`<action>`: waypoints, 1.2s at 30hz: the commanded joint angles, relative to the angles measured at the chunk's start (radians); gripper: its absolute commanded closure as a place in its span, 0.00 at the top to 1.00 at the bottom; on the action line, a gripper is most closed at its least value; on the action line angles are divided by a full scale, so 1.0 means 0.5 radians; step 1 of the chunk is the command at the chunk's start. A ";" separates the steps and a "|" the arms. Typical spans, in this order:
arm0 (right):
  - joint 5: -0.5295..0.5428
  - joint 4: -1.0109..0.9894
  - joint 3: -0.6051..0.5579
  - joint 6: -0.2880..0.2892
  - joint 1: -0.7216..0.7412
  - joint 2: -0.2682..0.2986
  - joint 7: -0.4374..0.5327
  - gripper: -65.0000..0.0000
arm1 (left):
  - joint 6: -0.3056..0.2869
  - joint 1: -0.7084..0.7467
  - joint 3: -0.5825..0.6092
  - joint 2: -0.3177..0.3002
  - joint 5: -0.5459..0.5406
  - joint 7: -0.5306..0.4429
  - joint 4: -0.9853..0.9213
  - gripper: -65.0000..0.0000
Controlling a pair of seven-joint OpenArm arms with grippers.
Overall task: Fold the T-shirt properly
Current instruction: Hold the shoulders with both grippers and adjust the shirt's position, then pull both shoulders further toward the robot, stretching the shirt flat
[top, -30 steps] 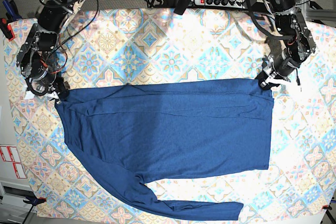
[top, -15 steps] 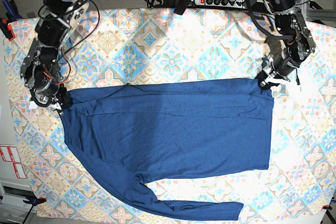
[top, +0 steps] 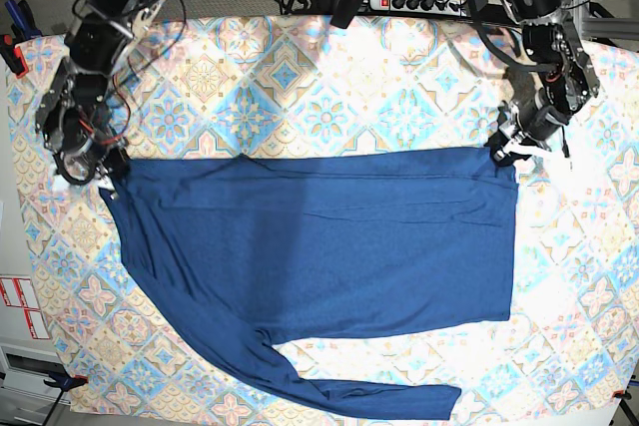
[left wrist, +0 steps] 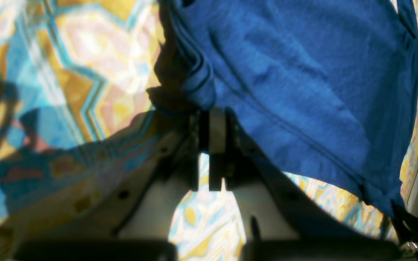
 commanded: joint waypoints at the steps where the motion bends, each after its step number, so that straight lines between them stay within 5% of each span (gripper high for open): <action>1: -0.010 0.073 0.006 0.002 0.005 0.037 0.011 0.00 | -0.013 0.001 -0.005 -0.026 -0.032 -0.019 0.035 0.00; 13: -0.004 0.469 0.006 0.002 -0.354 0.037 0.008 0.00 | -0.019 0.280 0.007 -0.121 -0.029 0.116 0.437 0.00; 27: 0.484 0.751 0.061 0.002 -0.921 0.080 0.005 0.00 | -0.078 0.676 -0.002 -0.155 -0.032 0.110 0.594 0.00; 36: 0.496 0.788 0.067 0.002 -0.980 0.080 -0.075 0.00 | -0.093 0.787 -0.005 -0.158 -0.029 0.107 0.594 0.00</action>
